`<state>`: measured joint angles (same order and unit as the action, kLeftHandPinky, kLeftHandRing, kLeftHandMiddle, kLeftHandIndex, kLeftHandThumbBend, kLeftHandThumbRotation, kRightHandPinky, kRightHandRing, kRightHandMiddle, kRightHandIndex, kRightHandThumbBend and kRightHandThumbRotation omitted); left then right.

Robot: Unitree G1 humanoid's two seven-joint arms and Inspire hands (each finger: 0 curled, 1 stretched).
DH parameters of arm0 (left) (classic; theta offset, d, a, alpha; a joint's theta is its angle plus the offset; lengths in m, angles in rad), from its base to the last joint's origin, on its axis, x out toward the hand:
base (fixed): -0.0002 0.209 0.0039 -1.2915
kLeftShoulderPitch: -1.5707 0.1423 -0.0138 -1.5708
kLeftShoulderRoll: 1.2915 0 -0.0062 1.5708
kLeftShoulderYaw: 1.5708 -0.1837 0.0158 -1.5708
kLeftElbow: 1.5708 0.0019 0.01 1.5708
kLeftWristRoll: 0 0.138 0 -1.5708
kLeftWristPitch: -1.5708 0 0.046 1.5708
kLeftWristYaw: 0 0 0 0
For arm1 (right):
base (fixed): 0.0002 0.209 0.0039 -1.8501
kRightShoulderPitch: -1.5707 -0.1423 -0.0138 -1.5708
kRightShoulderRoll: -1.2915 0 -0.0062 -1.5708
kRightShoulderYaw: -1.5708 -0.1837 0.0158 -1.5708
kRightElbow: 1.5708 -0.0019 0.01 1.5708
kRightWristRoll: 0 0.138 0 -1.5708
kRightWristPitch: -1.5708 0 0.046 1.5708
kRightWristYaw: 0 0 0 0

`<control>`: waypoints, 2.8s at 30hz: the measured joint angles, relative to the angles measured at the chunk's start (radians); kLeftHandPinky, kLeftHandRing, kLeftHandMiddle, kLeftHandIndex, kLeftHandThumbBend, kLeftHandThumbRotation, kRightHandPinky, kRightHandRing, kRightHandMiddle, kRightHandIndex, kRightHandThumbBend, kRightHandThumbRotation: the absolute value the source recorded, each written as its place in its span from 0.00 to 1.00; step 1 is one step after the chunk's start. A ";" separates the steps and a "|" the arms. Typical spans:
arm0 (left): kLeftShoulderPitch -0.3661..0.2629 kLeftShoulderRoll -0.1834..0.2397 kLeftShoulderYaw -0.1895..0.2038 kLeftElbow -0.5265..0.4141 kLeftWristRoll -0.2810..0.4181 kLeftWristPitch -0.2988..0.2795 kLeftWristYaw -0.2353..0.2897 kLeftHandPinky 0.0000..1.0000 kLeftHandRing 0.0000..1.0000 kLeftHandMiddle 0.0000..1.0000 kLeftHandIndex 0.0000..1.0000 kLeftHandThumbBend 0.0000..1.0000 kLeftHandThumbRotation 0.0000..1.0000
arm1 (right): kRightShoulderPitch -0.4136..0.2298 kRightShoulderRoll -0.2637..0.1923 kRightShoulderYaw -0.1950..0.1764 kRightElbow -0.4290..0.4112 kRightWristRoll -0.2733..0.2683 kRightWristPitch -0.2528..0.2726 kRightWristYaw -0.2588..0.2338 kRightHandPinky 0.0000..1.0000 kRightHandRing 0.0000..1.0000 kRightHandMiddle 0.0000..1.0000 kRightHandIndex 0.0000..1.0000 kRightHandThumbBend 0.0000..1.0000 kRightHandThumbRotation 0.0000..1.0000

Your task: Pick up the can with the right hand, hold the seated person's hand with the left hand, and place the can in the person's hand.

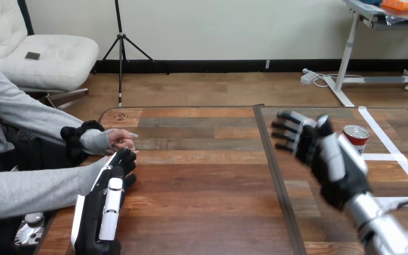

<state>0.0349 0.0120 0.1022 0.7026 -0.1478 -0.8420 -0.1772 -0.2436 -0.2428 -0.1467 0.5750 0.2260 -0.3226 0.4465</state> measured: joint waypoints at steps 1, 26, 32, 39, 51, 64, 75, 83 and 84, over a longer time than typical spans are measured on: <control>0.000 0.000 0.000 0.000 0.000 0.000 0.000 0.78 0.87 0.85 0.84 0.46 0.89 | -0.008 -0.005 -0.003 0.000 0.000 0.001 -0.002 0.83 0.85 0.83 0.84 0.92 1.00; 0.000 0.002 -0.001 0.001 0.000 -0.023 -0.021 0.88 0.89 0.86 0.84 0.49 0.89 | -0.229 -0.084 -0.057 0.061 -0.045 -0.027 -0.084 0.90 0.88 0.87 0.87 0.91 1.00; 0.000 0.004 0.000 0.002 0.002 -0.035 -0.021 0.87 0.89 0.86 0.84 0.48 0.90 | -0.267 -0.097 -0.060 0.102 -0.056 -0.038 -0.094 0.92 0.89 0.88 0.89 0.93 0.99; -0.001 0.008 0.000 0.018 0.003 -0.061 -0.022 0.86 0.88 0.85 0.84 0.47 0.91 | -0.302 -0.121 -0.061 0.157 -0.073 -0.039 -0.100 0.90 0.90 0.89 0.89 0.95 0.98; -0.001 0.012 0.000 0.020 0.002 -0.063 -0.024 0.87 0.89 0.85 0.84 0.44 0.91 | -0.370 -0.170 -0.063 0.296 -0.100 -0.060 -0.131 0.86 0.89 0.87 0.87 0.90 0.95; -0.001 0.015 -0.002 0.020 0.000 -0.063 -0.047 0.91 0.91 0.87 0.85 0.44 0.94 | -0.446 -0.231 -0.063 0.459 -0.126 -0.066 -0.157 0.86 0.89 0.87 0.86 0.89 0.89; 0.000 0.020 -0.001 0.019 -0.010 -0.051 -0.078 0.95 0.93 0.88 0.85 0.50 0.93 | -0.499 -0.268 -0.063 0.567 -0.147 -0.066 -0.190 0.90 0.90 0.89 0.88 0.88 0.88; 0.003 0.027 -0.001 0.017 0.001 -0.069 -0.086 0.94 0.92 0.87 0.83 0.55 0.92 | -0.523 -0.277 -0.064 0.614 -0.166 -0.064 -0.238 0.88 0.90 0.88 0.88 0.90 0.89; 0.003 0.028 -0.001 0.016 0.002 -0.071 -0.086 0.94 0.91 0.87 0.82 0.55 0.91 | -0.524 -0.278 -0.064 0.617 -0.169 -0.063 -0.243 0.88 0.90 0.88 0.88 0.91 0.88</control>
<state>0.0379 0.0400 0.1007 0.7182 -0.1461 -0.9129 -0.2629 -0.7679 -0.5206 -0.2103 1.1925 0.0573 -0.3853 0.2036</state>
